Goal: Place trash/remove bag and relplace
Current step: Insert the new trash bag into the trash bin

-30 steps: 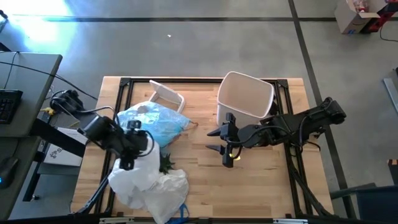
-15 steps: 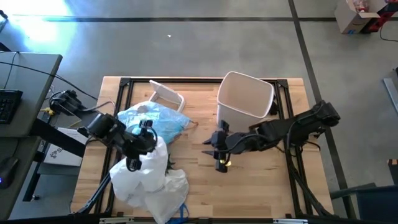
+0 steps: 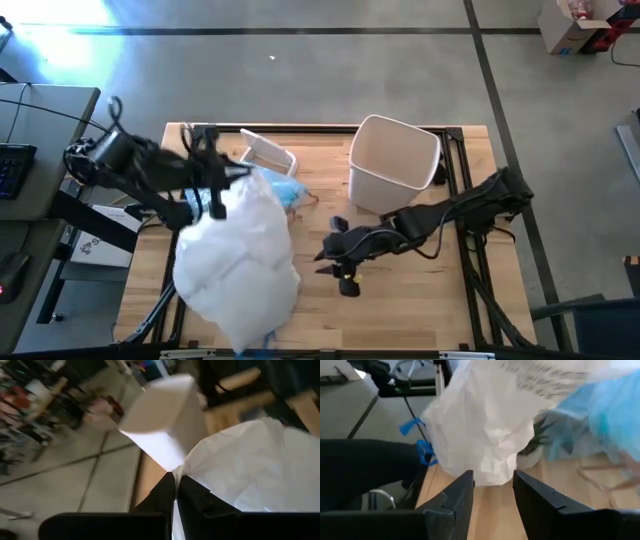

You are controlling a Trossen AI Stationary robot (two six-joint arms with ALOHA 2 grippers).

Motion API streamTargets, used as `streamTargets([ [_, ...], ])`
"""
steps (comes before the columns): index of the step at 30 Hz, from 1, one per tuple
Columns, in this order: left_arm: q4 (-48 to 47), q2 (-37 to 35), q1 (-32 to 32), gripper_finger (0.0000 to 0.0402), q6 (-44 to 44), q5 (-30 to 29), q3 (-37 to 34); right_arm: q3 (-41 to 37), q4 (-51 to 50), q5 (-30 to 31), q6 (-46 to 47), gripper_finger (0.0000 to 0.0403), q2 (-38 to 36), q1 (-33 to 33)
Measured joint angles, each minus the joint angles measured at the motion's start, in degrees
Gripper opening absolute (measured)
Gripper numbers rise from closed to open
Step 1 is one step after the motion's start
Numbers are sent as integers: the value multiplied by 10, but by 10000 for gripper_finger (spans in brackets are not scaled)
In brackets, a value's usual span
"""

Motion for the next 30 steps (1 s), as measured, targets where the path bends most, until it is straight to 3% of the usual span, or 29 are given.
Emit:
streamTargets([
  [4, 12, 1, 36, 0, 40, -13, 52, 0, 36, -1, -21, 149, 2, -10],
  [9, 18, 8, 64, 0, 62, -8, 103, 0, 84, 3, -47, 210, 2, -13],
  [16, 75, 27, 68, 0, 117, 19, 144, 0, 158, 79, -61, 277, 2, -27],
  [22, 107, 65, 68, 0, 181, 20, 187, 0, 200, 96, -59, 288, 2, -42],
  [30, 110, 139, 68, 0, 267, 14, 294, 0, 262, 86, -59, 289, 14, -47],
])
